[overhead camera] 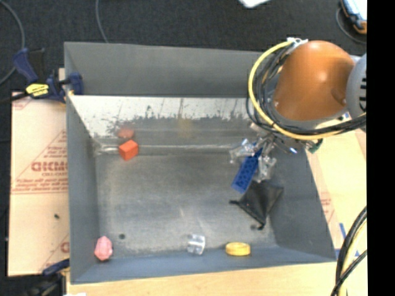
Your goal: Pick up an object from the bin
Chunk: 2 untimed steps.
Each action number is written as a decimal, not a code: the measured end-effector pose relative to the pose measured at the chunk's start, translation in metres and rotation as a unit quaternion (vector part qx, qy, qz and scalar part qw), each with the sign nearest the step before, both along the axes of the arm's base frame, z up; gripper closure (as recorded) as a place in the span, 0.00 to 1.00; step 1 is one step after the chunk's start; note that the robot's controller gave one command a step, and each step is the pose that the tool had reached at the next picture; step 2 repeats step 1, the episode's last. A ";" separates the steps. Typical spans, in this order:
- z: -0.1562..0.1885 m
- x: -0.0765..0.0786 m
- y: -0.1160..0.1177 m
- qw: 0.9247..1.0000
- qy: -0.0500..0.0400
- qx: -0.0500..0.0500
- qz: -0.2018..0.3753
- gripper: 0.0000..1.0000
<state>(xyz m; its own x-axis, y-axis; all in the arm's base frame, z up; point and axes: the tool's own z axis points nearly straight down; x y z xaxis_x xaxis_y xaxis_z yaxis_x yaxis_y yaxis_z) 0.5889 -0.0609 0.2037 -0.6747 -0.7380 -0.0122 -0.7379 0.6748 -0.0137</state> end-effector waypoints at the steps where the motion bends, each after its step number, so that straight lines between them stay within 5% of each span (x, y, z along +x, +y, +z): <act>1: 0.000 -0.002 0.000 1.000 0.002 0.000 0.001 1.00; 2: 0.000 -0.002 0.000 1.000 0.002 0.000 0.001 1.00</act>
Offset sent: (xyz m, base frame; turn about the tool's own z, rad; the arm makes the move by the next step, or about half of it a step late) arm 0.0366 0.0106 0.0784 -0.1990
